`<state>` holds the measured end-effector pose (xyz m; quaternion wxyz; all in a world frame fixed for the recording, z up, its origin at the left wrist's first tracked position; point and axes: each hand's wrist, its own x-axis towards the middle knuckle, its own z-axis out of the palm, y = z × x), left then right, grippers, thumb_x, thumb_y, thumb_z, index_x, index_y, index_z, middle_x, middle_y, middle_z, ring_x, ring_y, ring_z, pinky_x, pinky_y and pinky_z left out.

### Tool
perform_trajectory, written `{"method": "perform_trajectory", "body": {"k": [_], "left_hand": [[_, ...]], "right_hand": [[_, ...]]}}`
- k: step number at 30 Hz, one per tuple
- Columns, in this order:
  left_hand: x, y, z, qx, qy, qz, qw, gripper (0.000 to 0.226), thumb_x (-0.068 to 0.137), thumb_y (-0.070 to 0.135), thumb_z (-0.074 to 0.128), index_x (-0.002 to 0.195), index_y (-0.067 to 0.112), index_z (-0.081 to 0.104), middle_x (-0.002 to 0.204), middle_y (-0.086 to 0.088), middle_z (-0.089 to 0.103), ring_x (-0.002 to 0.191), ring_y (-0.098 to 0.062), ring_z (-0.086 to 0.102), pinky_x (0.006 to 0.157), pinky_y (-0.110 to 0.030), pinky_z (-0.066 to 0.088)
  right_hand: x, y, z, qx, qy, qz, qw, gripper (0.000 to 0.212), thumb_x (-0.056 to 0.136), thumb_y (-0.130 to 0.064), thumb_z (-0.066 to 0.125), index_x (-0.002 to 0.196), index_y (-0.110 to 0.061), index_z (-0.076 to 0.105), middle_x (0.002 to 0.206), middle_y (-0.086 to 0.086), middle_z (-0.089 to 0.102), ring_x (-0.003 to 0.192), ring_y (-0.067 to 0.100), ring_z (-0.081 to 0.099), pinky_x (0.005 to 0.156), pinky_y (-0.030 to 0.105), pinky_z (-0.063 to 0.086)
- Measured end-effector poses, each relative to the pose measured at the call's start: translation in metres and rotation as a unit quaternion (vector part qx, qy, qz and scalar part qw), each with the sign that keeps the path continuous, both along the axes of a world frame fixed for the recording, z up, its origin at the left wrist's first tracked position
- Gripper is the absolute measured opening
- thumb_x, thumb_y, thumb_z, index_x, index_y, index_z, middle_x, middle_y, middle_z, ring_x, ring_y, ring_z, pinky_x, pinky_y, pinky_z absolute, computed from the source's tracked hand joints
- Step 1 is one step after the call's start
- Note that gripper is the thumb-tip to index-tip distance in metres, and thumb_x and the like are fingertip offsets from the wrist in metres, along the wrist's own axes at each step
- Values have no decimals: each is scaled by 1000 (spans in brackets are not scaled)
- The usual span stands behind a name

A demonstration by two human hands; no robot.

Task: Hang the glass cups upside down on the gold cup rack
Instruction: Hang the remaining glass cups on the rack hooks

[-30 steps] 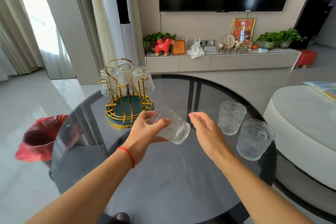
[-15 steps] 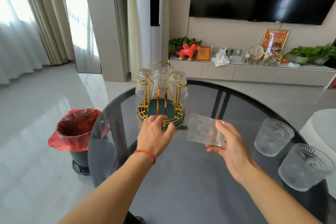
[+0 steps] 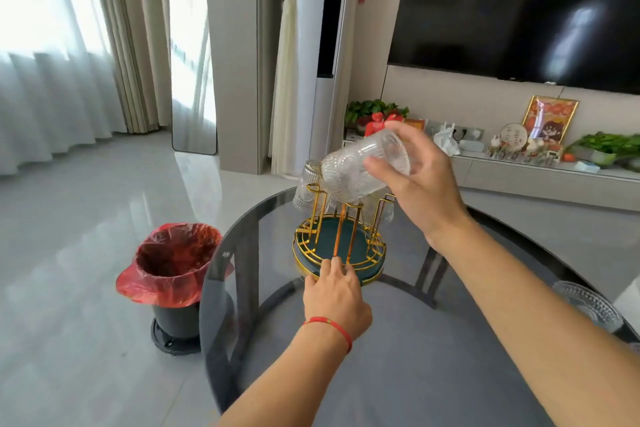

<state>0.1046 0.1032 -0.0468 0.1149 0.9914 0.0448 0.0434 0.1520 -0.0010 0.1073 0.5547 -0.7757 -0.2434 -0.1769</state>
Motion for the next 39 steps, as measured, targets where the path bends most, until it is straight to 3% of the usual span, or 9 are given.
{"method": "perform_trajectory", "body": {"k": [5,8,11,16,22,26,31,34,39], "left_hand": [[-2,-5,1,29,0,9,1000,53,95,32,56,140,7,48,137,-12,49,130,-32,43,107,-49,43],[-1,-4,2,27,-8,7,1000,51,95,33,56,140,8,49,135,-11,51,128,-31,44,103,-47,44],[0,-2,3,21,-9,7,1000,49,95,32,56,138,8,51,133,-11,51,127,-31,44,102,-48,44],[-1,-1,4,11,-11,6,1000,41,92,29,57,128,8,57,126,-10,54,121,-31,47,97,-47,46],[-1,-2,5,3,-8,9,1000,37,91,29,57,123,9,58,125,-10,53,123,-31,47,97,-47,46],[0,-1,4,2,-8,11,1000,37,92,30,57,124,11,58,125,-8,53,121,-28,47,94,-45,46],[0,-2,3,4,-9,20,1000,39,92,30,55,126,11,56,127,-7,53,124,-28,46,94,-44,47],[0,-4,1,-2,-15,28,1000,41,91,32,56,127,11,56,127,-6,53,124,-27,46,94,-44,49],[-1,-10,-4,-14,-30,43,999,44,86,32,56,125,11,56,128,-7,53,127,-27,46,96,-43,50]], "right_hand": [[30,48,11,-121,-3,-11,993,73,84,-35,82,151,-22,55,157,0,54,144,19,48,116,43,43],[45,67,11,-212,18,-34,976,84,79,-43,85,151,-17,50,153,5,55,137,26,52,105,41,46],[53,79,3,-279,11,-59,959,81,79,-45,84,147,-15,52,148,9,58,132,29,55,94,38,45],[59,84,-22,-312,9,-75,947,74,79,-47,81,141,-13,60,139,10,66,126,30,60,88,36,46],[57,89,-39,-352,21,-70,933,73,82,-51,77,142,-14,61,132,11,70,120,32,64,89,43,52],[56,89,-47,-339,20,-78,937,61,82,-55,75,124,-12,69,124,11,73,113,32,68,86,45,55],[55,85,-48,-338,27,-58,939,69,85,-58,70,139,-16,60,138,8,65,126,31,60,93,44,52],[45,72,-48,-316,-6,-58,947,57,95,-48,64,142,-17,58,146,7,57,130,28,57,96,42,49],[2,10,-62,-208,-90,-57,972,30,97,-28,61,126,-20,65,128,-4,59,108,12,61,88,28,51]]}}
